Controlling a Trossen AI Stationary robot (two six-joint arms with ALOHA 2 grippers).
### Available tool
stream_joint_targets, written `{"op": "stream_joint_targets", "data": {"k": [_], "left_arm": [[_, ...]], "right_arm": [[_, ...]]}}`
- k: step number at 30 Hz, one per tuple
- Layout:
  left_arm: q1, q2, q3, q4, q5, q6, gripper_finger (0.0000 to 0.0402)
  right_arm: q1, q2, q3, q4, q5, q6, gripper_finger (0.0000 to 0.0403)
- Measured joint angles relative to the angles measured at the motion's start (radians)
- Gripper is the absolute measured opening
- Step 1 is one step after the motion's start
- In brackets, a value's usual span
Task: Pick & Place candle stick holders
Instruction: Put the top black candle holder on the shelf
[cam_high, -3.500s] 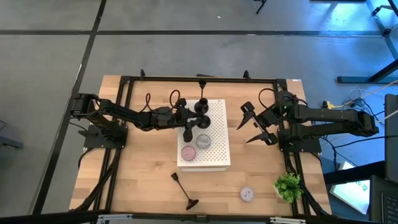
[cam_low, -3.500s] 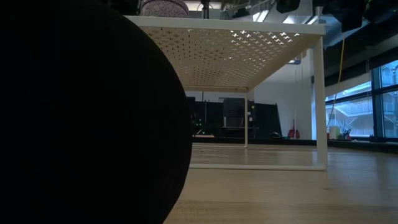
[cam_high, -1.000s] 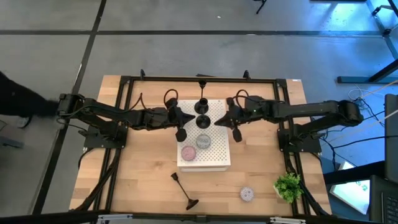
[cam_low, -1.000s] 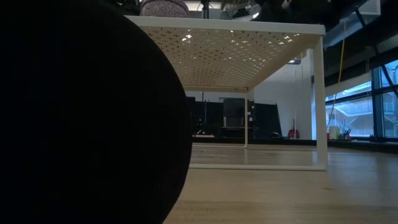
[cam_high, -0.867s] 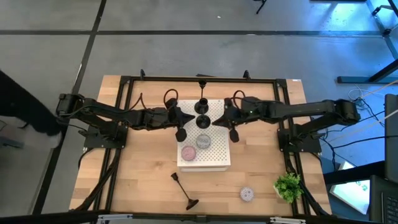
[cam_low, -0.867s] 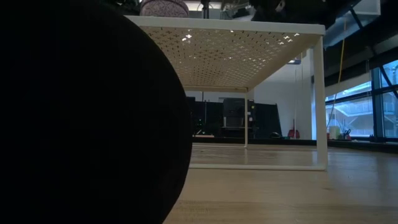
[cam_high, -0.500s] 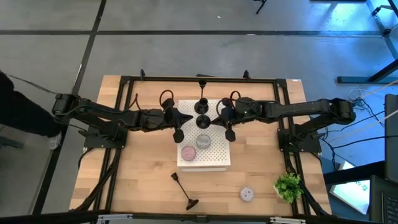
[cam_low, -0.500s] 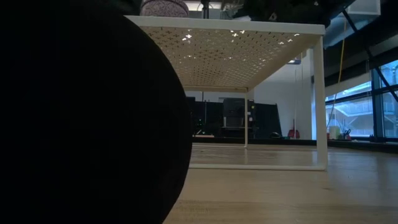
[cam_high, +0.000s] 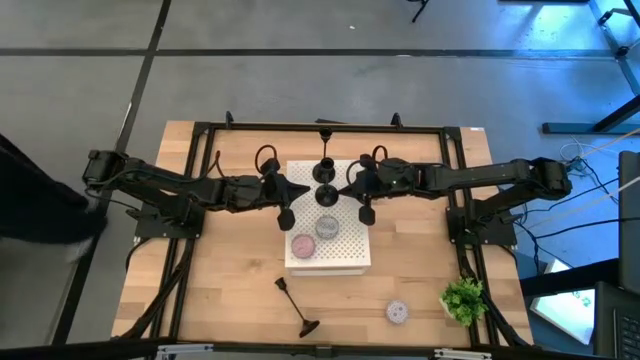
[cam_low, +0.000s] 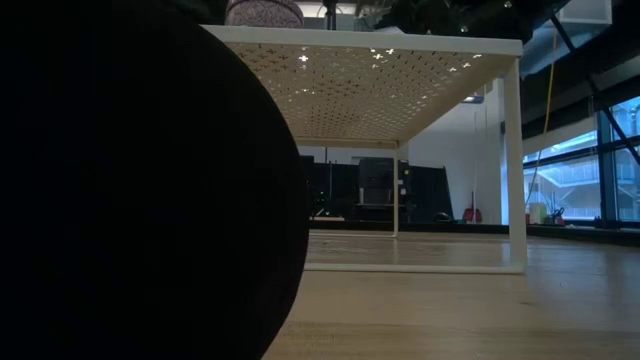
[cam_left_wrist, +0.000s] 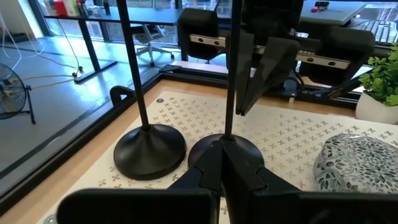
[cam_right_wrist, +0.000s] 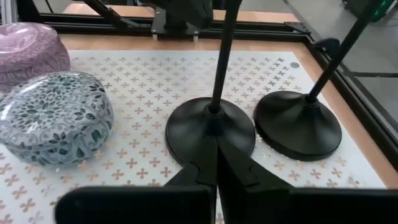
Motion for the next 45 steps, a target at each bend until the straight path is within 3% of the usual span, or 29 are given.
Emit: {"op": "stream_joint_targets", "data": {"k": [45], "left_arm": [[0.000, 0.000, 0.000, 0.008, 0.005, 0.008, 0.0002]], "right_arm": [[-0.001, 0.075, 0.020, 0.022, 0.030, 0.015, 0.0000]]}}
